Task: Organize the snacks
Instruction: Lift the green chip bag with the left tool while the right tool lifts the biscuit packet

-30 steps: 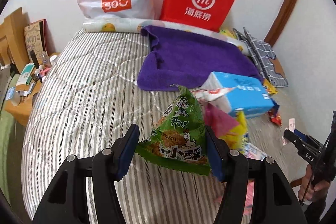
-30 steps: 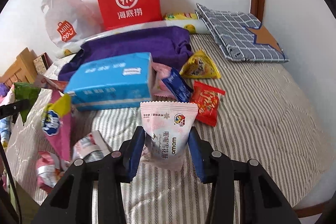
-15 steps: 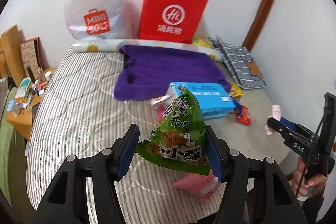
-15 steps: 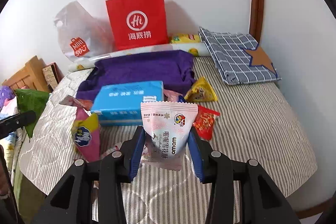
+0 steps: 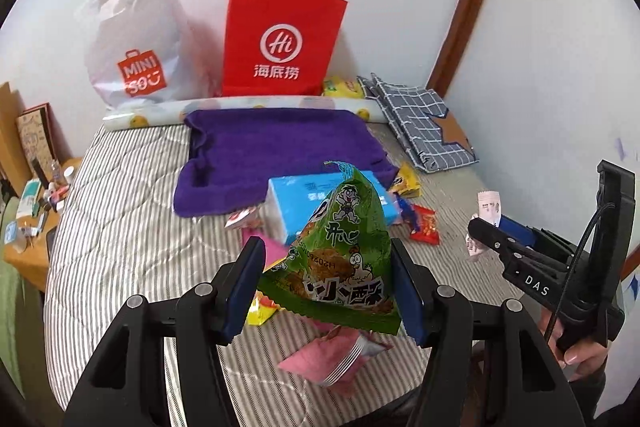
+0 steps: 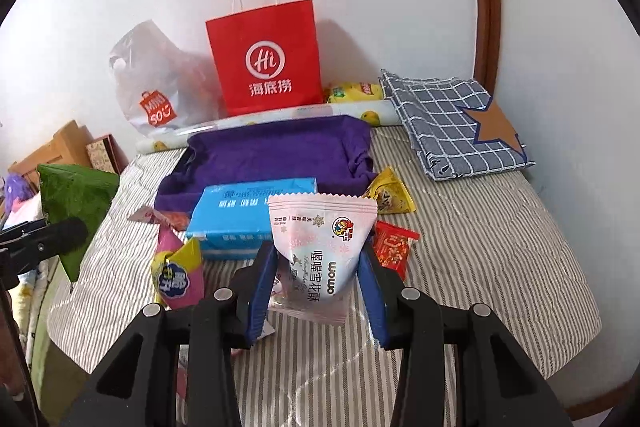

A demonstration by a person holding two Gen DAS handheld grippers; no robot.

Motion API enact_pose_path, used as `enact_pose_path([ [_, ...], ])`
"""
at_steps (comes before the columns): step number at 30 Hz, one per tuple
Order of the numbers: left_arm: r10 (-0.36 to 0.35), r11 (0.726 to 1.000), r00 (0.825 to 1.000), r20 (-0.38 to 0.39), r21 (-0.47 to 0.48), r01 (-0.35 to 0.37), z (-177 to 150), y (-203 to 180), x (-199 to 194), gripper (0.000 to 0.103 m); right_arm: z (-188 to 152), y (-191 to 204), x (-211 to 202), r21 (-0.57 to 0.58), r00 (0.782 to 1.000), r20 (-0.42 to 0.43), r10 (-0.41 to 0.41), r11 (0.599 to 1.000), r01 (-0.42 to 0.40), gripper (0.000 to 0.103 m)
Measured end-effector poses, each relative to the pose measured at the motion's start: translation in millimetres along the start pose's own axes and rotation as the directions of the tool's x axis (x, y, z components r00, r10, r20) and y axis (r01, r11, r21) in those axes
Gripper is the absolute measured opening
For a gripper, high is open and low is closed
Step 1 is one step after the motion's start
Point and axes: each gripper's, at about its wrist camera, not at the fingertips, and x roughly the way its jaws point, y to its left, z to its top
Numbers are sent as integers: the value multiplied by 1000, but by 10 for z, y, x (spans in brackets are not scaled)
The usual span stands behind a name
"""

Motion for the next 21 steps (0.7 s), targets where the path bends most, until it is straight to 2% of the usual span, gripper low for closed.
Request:
enact_pose_path([
  [7,-11,1000,1000,-18,23,12,153,-24,164,61,118,-15,185,14,998,-34,-52,999,53,39],
  [12,-23,999,999,-29,29,24,324,37,264,61,335,78,315,-2,997,-32,-63,998,63,39],
  [21,-11,999,1000,-17,46,12,880,164,515,61,851,215,617,-26,998,3,-69,997,69,39],
])
